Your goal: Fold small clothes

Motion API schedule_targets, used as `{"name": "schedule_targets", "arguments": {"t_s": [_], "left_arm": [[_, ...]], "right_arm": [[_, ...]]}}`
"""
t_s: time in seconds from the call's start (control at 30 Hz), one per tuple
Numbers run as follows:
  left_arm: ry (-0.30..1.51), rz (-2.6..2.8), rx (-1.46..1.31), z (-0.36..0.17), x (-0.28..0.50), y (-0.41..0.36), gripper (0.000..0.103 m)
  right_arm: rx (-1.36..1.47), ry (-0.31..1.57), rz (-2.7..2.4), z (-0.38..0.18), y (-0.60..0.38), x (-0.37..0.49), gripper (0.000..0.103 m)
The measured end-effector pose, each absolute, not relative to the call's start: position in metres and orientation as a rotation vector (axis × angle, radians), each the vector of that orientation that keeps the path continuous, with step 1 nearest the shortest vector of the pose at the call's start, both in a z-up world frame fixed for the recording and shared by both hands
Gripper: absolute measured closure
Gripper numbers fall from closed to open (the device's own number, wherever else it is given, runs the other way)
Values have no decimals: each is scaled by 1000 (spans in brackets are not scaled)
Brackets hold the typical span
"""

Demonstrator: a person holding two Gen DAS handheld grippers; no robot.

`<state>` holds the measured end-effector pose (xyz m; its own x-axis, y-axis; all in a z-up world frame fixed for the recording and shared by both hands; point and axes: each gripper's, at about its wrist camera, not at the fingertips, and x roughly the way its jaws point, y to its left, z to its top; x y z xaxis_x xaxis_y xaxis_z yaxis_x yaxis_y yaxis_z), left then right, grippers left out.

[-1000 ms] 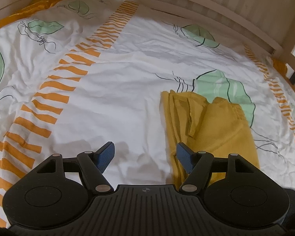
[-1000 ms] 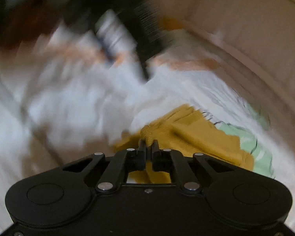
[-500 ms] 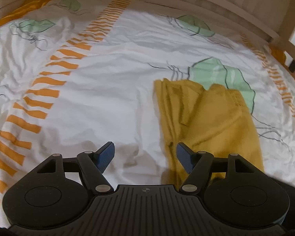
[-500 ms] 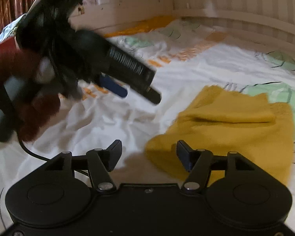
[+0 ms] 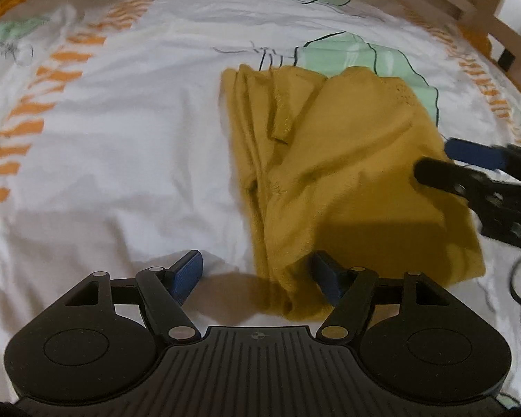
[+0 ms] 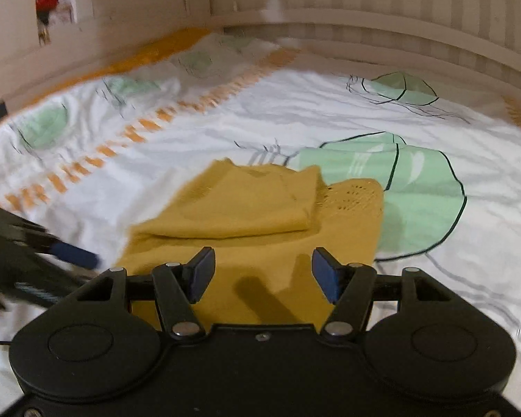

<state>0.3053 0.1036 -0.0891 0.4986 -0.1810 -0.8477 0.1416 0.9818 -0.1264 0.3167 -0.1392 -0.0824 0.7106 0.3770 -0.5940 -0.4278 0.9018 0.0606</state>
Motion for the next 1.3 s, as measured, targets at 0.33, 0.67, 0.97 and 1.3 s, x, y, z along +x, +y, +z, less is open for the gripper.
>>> {"name": "schedule_targets", "arguments": {"t_s": [0.33,0.67,0.97,1.3], "left_arm": [[1037,-202,-59,-90,306,104,33],[1043,-208,-73,-90,308,106,33],[1030,-215,-107,-88,306,108,33],[1029,-319,-196,-95,306,104,22]], "right_arm": [[-232,655,473,-87,-103,366,37],[125,646,544,-62,-112,419,34],[297,692,420,-84,-205,383,15],[439,770,451,-117,-237,385,1]]}}
